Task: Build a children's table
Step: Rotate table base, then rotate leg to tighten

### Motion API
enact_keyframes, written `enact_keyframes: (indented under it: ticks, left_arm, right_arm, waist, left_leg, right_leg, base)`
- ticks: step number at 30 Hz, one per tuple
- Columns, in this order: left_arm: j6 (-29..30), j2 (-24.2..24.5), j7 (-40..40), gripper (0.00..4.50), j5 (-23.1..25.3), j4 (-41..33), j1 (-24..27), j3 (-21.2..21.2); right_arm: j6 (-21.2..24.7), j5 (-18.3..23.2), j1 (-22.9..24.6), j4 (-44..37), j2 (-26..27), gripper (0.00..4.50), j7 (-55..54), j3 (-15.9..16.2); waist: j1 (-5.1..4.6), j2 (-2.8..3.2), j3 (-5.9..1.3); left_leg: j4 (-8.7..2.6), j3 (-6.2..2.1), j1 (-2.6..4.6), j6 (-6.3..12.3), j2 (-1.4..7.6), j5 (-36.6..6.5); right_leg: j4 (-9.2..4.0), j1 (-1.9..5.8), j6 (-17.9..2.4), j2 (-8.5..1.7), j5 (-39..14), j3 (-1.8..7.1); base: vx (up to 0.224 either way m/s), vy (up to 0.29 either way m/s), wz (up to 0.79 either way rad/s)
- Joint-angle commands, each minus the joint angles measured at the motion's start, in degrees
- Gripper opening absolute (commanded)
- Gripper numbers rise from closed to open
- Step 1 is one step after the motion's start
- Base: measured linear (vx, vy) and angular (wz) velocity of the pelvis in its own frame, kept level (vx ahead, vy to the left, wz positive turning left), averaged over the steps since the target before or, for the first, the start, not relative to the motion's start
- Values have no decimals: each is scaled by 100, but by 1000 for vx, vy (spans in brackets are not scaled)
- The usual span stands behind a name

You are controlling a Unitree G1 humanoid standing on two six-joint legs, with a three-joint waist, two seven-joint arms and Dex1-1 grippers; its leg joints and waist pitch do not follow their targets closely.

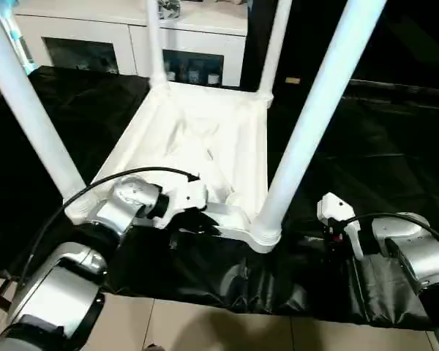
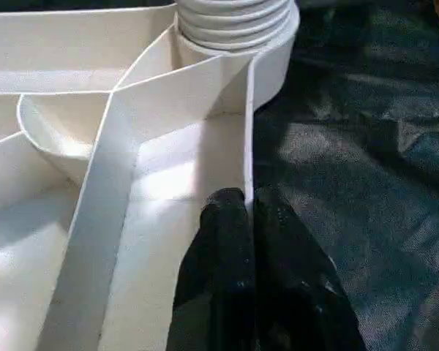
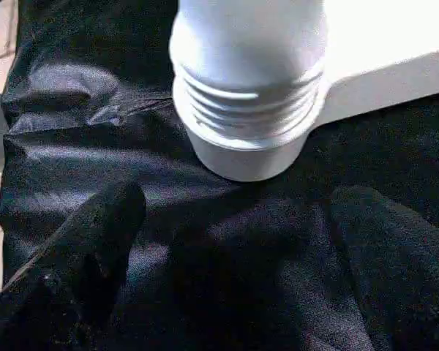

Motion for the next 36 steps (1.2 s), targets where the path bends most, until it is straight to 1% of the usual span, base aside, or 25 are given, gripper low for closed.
enact_keyframes:
  ticks: [1, 2, 3, 5, 6, 7, 8, 9, 10, 12, 13, 14, 16, 18, 19, 22, 23, 24, 26, 29, 30, 31, 32, 34, 36]
  left_arm:
    - [347, 4, 99, 4, -102, -51, 97, 211]
    - [461, 2, 131, 4, -132, -121, 142, 237]
    - [715, 21, 251, 4, -172, -400, 333, 268]
    - [899, 32, 414, 4, -203, -752, 581, 300]
    - [934, 25, 454, 4, -221, -840, 643, 320]
    - [1111, -3, 591, 4, -265, -1148, 813, 360]
    - [1225, -35, 684, 4, -283, -1333, 914, 395]
    - [1291, -55, 738, 4, -288, -1436, 969, 413]
    - [1394, -53, 885, 4, -231, -1708, 1134, 401]
    - [1555, -40, 1102, 4, -129, -2187, 1436, 360]
    - [1565, -42, 1122, 4, -114, -2230, 1462, 362]
    - [1614, -43, 1226, 4, -35, -2428, 1581, 366]
    - [1752, -30, 1304, 4, 19, -2642, 1678, 373]
    - [1825, -15, 1360, 4, 51, -2867, 1774, 379]
    - [1917, -2, 1408, 4, 59, -3108, 1872, 389]
    - [1968, 51, 1403, 4, 49, -3574, 2070, 331]
    - [1992, 31, 1470, 4, 56, -3604, 2077, 330]
    - [2022, 4, 1530, 45, 57, -3601, 2066, 339]
    - [2071, -78, 1581, 56, 16, -3516, 1999, 371]
    - [2071, -146, 1609, 82, 72, -3436, 1913, 367]
    - [2077, -155, 1614, 82, 81, -3409, 1893, 365]
    - [2082, -204, 1638, 82, 121, -3247, 1784, 359]
    - [2102, -228, 1663, 82, 136, -3197, 1740, 359]
    - [2182, -277, 1706, 82, 148, -3114, 1666, 362]
    - [2192, -335, 1772, 82, 177, -2965, 1562, 367]
  right_arm:
    - [22, 60, 22, -156, -8, 450, -53, 13]
    - [-9, 67, 16, -149, 10, 450, -76, 1]
    - [-138, 79, -23, -87, 94, 450, -216, -62]
    - [-294, 78, -81, 13, 207, 450, -409, -138]
    - [-325, 79, -96, 37, 234, 450, -454, -154]
    - [-376, 70, -135, 85, 288, 450, -541, -175]
    - [-413, 65, -172, 132, 323, 450, -598, -190]
    - [-433, 61, -194, 159, 342, 450, -629, -198]
    - [-480, 42, -234, 220, 397, 450, -719, -208]
    - [-566, -10, -299, 337, 484, 450, -863, -199]
    - [-572, -15, -303, 345, 489, 450, -872, -195]
    - [-598, -36, -322, 387, 517, 450, -914, -181]
    - [-629, -45, -337, 424, 539, 450, -954, -176]
    - [-688, -64, -367, 494, 577, 450, -1039, -180]
    - [-756, -77, -397, 567, 614, 450, -1121, -181]
    - [-846, -65, -491, 723, 738, 450, -1288, -195]
    - [-873, -69, -513, 766, 760, 450, -1308, -187]
    - [-896, -76, -531, 799, 772, 450, -1319, -177]
    - [-916, -86, -545, 825, 792, 450, -1335, -156]
    - [-978, -106, -592, 916, 823, 450, -1348, -140]
    - [-982, -108, -596, 923, 825, 450, -1350, -139]
    - [-1000, -117, -610, 941, 833, 450, -1353, -131]
    - [-1021, -120, -616, 958, 833, 450, -1355, -129]
    - [-1053, -128, -605, 969, 826, 450, -1360, -124]
    - [-1084, -147, -579, 966, 808, 450, -1367, -112]
  waist:
    - [35, -12, -420]
    - [40, -6, -416]
    - [31, -12, -412]
    - [-3, -16, -397]
    - [-12, -11, -402]
    - [-51, -77, -409]
    - [-68, -101, -385]
    - [-69, -54, -389]
    - [-74, -46, -391]
    - [-131, -98, -391]
    - [-152, -76, -370]
    - [-159, -94, -375]
    - [-169, -92, -378]
    - [-189, -102, -380]
    - [-192, -97, -379]
    - [-241, -106, -387]
    - [-263, -108, -381]
    - [-275, -136, -377]
    - [-276, -130, -372]
    - [-248, -103, -393]
    - [-252, -114, -394]
    - [-254, -97, -403]
    - [-243, -97, -406]
    - [-230, -112, -401]
    - [-221, -94, -395]
  left_leg:
    - [-360, 24, 46, 258, 59, -1142]
    - [-361, 21, 49, 260, 61, -1147]
    - [-367, 20, 53, 240, 70, -1188]
    - [-390, 5, 48, 202, 83, -1263]
    - [-389, 6, 67, 180, 88, -1299]
    - [-385, 10, 67, 175, 89, -1293]
    - [-386, 14, 42, 210, 65, -1280]
    - [-383, 15, 60, 227, 65, -1260]
    - [-380, 18, 61, 224, 68, -1255]
    - [-388, 13, 48, 226, 75, -1259]
    - [-394, 10, 41, 239, 68, -1293]
    - [-382, 22, 52, 250, 59, -1307]
    - [-388, 18, 45, 266, 62, -1253]
    - [-397, 8, 30, 264, 70, -1215]
    - [-393, 16, 37, 272, 65, -1233]
    - [-397, 5, 18, 271, 71, -1218]
    - [-401, 9, 11, 274, 65, -1236]
    - [-394, 13, 17, 287, 62, -1257]
    - [-388, 20, 29, 289, 51, -1282]
    - [-384, 25, 56, 281, 69, -1231]
    - [-390, 22, 35, 284, 66, -1215]
    - [-384, 28, 41, 290, 56, -1223]
    - [-385, 23, 48, 290, 58, -1216]
    - [-388, 21, 40, 281, 55, -1238]
    - [-385, 21, 43, 267, 50, -1290]
  right_leg:
    - [-417, 366, -1265, -401, -1192, 227]
    - [-428, 359, -1264, -403, -1236, 224]
    - [-430, 357, -1248, -409, -1330, 225]
    - [-437, 341, -1219, -417, -1490, 222]
    - [-445, 330, -1210, -430, -1560, 224]
    - [-444, 334, -1191, -428, -1608, 230]
    - [-459, 329, -1147, -407, -1703, 225]
    - [-471, 322, -1115, -419, -1800, 232]
    - [-470, 317, -1106, -417, -1816, 235]
    - [-469, 310, -1063, -411, -1880, 230]
    - [-487, 298, -1013, -404, -1999, 227]
    - [-506, 291, -964, -397, -2080, 229]
    - [-500, 292, -913, -394, -2087, 237]
    - [-478, 296, -932, -403, -2018, 233]
    - [-499, 285, -925, -397, -2049, 232]
    - [-472, 295, -944, -404, -1964, 232]
    - [-481, 291, -946, -390, -1974, 229]
    - [-487, 283, -935, -388, -2017, 229]
    - [-508, 274, -910, -386, -2105, 233]
    - [-492, 258, -995, -385, -1848, 248]
    - [-474, 279, -1038, -375, -1676, 241]
    - [-476, 278, -1047, -367, -1579, 243]
    - [-466, 282, -1062, -371, -1532, 243]
    - [-464, 296, -1065, -375, -1558, 238]
    - [-482, 292, -1034, -381, -1668, 240]
  base:
    - [0, 0, 0]
    - [0, 0, 0]
    - [0, 0, 0]
    - [0, 0, 0]
    - [0, 0, 0]
    - [0, 0, 0]
    - [0, 0, 0]
    - [0, 0, 0]
    - [0, 0, 0]
    - [0, 0, 0]
    - [0, 0, 0]
    - [0, 0, 0]
    - [0, 0, 0]
    - [0, 0, 0]
    - [0, 0, 0]
    - [0, 0, 0]
    - [0, 0, 0]
    - [0, 0, 0]
    - [0, 0, 0]
    - [0, 0, 0]
    - [0, 0, 0]
    - [0, 0, 0]
    - [0, 0, 0]
    - [0, 0, 0]
    - [0, 0, 0]
